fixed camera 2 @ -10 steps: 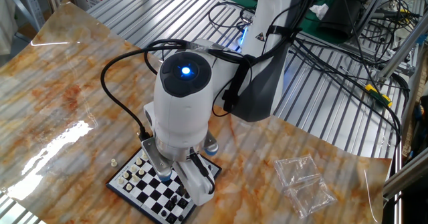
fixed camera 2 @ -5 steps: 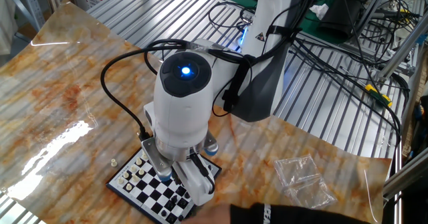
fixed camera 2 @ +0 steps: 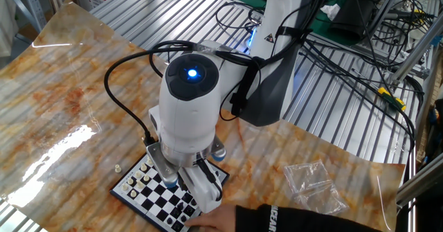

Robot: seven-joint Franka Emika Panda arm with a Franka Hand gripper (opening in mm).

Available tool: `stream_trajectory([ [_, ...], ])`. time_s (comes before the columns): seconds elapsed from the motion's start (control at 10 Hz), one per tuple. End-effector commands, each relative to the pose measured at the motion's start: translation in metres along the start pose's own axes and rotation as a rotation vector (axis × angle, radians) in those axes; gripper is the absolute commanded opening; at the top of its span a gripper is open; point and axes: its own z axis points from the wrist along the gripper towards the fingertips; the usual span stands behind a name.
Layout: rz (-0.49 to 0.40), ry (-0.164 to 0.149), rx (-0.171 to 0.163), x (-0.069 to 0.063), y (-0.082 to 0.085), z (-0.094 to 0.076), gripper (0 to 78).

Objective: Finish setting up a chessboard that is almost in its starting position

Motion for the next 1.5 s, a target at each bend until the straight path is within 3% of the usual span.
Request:
stream_trajectory([
  [0.1,-0.23,-0.026,0.036,-0.076,-0.039,0.015,1.2],
  [1.0,-0.295,-0.021,0.053,-0.085,-0.045,0.016,1.2],
  [1.2,-0.289,-0.001,0.051,-0.086,-0.045,0.016,1.2],
  [1.5,-0.281,0.005,0.045,-0.086,-0.045,0.016,1.2],
])
